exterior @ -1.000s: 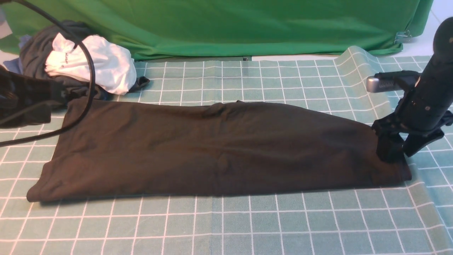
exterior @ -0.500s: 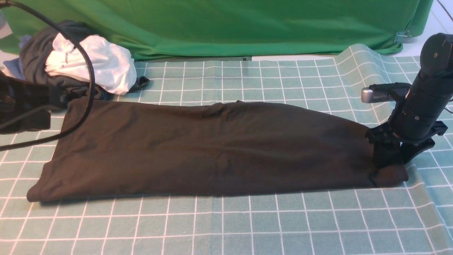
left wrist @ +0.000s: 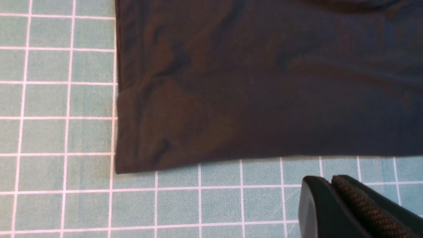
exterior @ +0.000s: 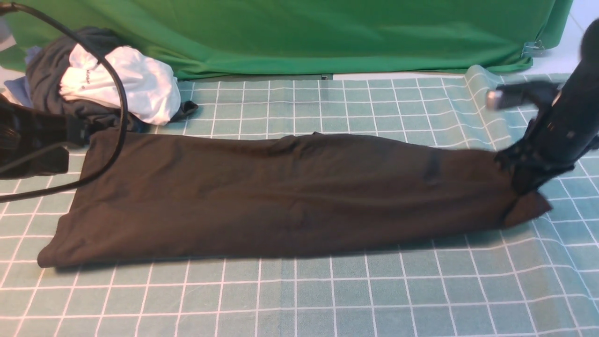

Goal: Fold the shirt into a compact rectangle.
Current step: 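Fold the right end of the dark garment over onto its left end with the right gripper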

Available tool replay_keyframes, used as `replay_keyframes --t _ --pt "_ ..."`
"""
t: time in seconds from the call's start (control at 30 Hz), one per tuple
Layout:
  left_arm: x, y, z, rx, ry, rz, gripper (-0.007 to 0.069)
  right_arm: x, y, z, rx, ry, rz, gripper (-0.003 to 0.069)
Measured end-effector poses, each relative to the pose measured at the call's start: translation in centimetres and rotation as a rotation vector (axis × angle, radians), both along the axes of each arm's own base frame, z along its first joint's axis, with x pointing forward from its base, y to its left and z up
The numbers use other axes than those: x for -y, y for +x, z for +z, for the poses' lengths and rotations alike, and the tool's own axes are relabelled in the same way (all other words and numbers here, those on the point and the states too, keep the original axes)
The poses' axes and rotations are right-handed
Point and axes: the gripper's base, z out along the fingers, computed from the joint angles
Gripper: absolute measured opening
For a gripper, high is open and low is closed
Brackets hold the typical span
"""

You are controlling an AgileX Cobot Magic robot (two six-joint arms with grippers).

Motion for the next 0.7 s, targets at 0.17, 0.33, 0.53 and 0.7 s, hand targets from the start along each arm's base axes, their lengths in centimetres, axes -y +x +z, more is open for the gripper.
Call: replay_keyframes --t 0.17,0.33,0.53,0.7 --pt "0.0 0.0 0.0 0.001 0.007 -0.01 0.0006 2.0 -0.7 2.1 0.025 -0.006 -0.051 0.005" --pt "0.0 0.0 0.0 0.002 0.013 -0.02 0.0006 4.2 -1.2 2.5 0.002 -0.042 -0.089 0.005" --pt "0.0 0.0 0.0 0.007 0.014 -0.02 0.0006 6.5 -1.3 5.3 0.013 -0.06 -0.189 0.005" --pt "0.0 0.1 0.0 0.009 0.014 -0.02 0.0006 4.0 -1.2 9.1 0.129 0.037 -0.177 0.005"
